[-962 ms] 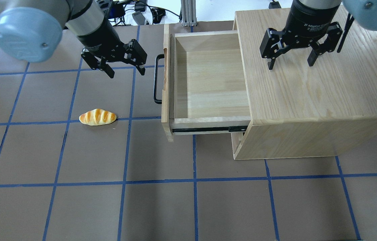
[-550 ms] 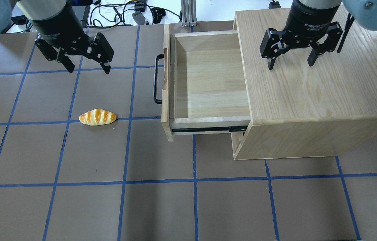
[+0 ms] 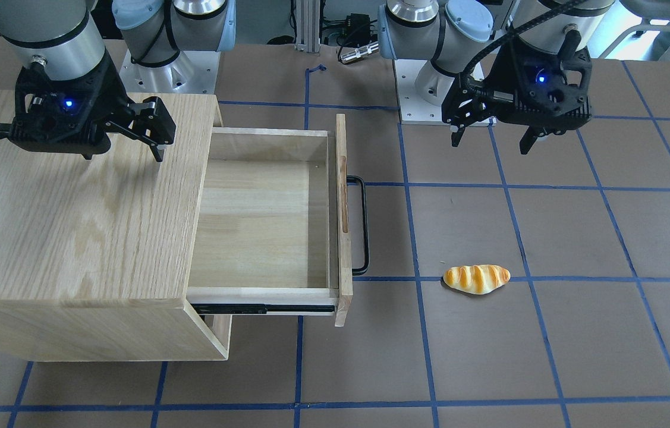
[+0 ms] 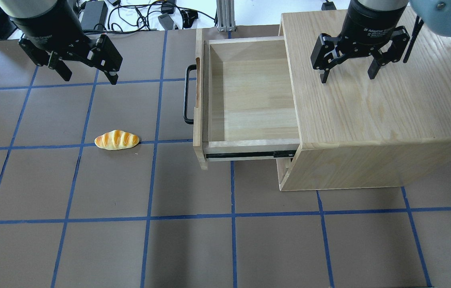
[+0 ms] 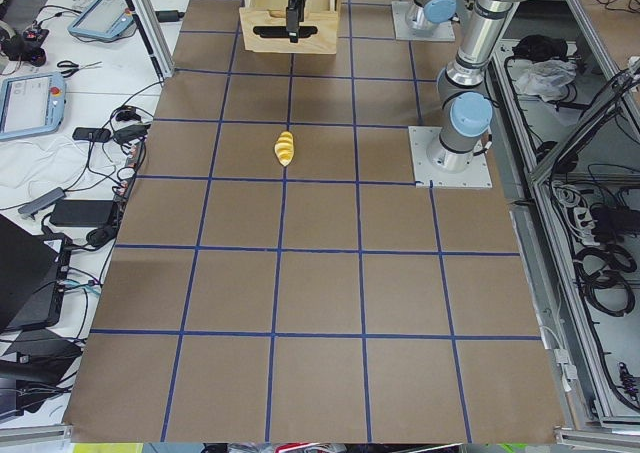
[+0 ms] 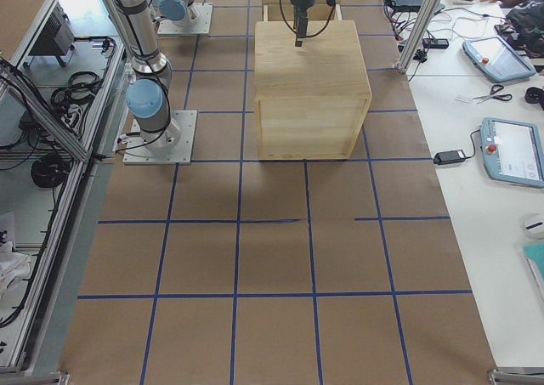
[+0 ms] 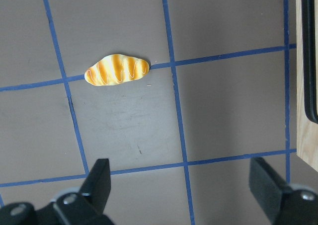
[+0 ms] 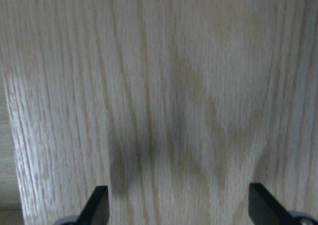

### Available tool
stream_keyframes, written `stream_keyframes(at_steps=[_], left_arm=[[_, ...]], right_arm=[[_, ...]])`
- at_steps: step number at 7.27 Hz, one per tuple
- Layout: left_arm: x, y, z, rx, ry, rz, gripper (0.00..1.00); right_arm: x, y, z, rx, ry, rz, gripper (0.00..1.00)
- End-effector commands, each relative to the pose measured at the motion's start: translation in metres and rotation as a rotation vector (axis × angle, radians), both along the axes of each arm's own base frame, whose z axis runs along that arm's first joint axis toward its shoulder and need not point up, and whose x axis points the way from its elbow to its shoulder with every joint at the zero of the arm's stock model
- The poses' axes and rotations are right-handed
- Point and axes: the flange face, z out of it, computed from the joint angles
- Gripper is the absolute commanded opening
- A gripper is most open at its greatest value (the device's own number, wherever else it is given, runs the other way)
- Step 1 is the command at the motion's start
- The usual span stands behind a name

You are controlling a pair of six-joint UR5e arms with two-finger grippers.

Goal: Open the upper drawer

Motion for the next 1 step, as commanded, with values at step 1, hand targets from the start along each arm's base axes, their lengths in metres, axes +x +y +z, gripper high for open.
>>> stream_keyframes(at_steps=[1], left_arm=[[0.0009,0.0038,0.0049,-0.015,-0.006,0.001,1.0]], right_arm=[[0.0003,0.0002,-0.0005,0.001,0.0,0.0,1.0]])
